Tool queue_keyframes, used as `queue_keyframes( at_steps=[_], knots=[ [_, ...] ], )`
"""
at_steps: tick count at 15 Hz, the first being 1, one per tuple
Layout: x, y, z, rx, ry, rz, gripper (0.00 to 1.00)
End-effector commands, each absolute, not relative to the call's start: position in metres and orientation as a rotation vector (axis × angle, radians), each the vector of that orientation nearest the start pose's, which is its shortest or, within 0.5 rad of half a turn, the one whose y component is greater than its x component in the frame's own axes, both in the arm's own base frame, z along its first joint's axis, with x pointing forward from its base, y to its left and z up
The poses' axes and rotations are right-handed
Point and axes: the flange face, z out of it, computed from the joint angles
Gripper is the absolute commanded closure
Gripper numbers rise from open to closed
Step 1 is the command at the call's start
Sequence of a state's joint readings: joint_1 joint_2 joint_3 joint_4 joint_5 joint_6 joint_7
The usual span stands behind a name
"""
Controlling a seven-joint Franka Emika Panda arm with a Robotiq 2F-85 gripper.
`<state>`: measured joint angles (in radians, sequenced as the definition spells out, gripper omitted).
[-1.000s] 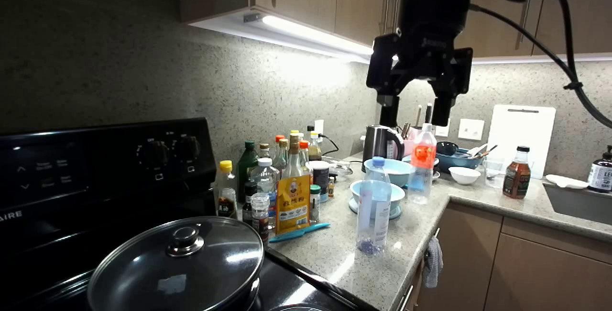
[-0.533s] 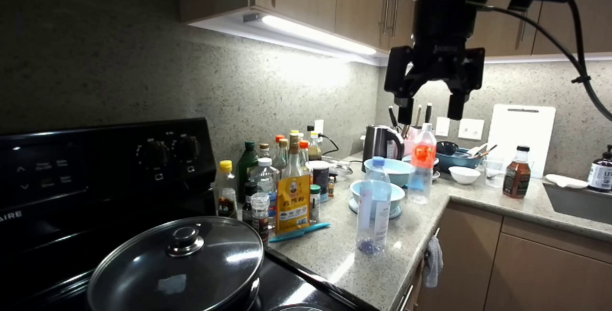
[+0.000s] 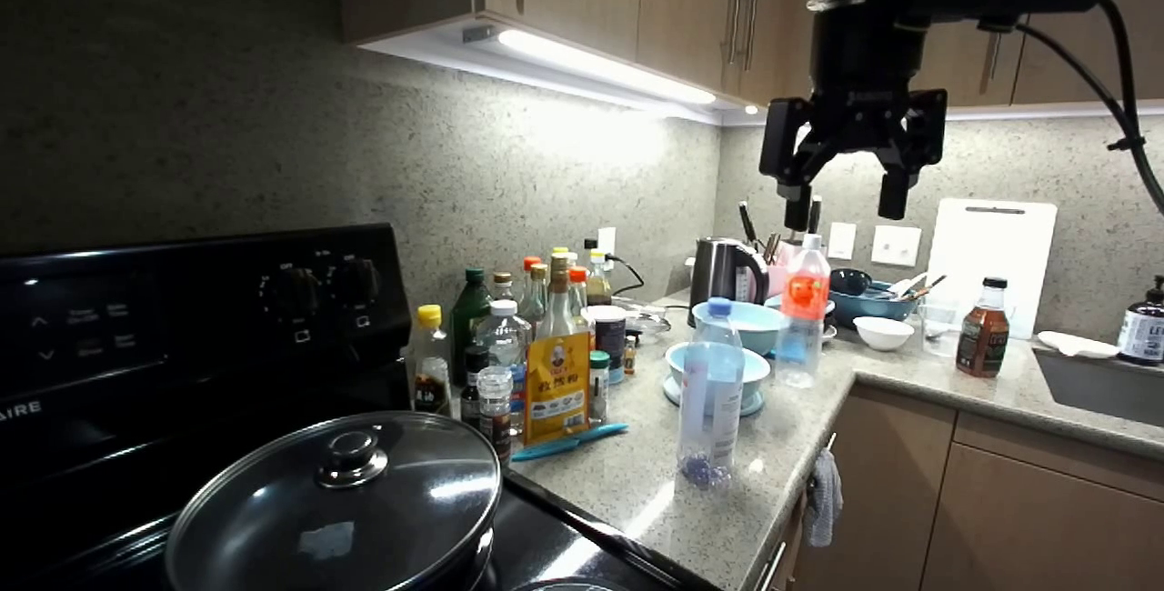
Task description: Remove the left bottle from the counter top
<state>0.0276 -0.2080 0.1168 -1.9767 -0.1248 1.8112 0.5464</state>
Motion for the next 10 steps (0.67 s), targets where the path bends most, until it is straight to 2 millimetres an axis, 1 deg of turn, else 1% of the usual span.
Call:
queue_keyframes(
  at_steps=[1,4,7,10],
  knots=[
    [0.500,0.063,0.561,-3.200,0.609,-0.147,0.00],
    [0.514,0.034,0.549,-3.186,0.674,-0.145,0.00],
    [0.527,-0.002,0.534,-3.157,0.722,-0.093,0.00],
    [0.538,-0.032,0.514,-3.137,0.711,-0.001,0.00]
  ],
)
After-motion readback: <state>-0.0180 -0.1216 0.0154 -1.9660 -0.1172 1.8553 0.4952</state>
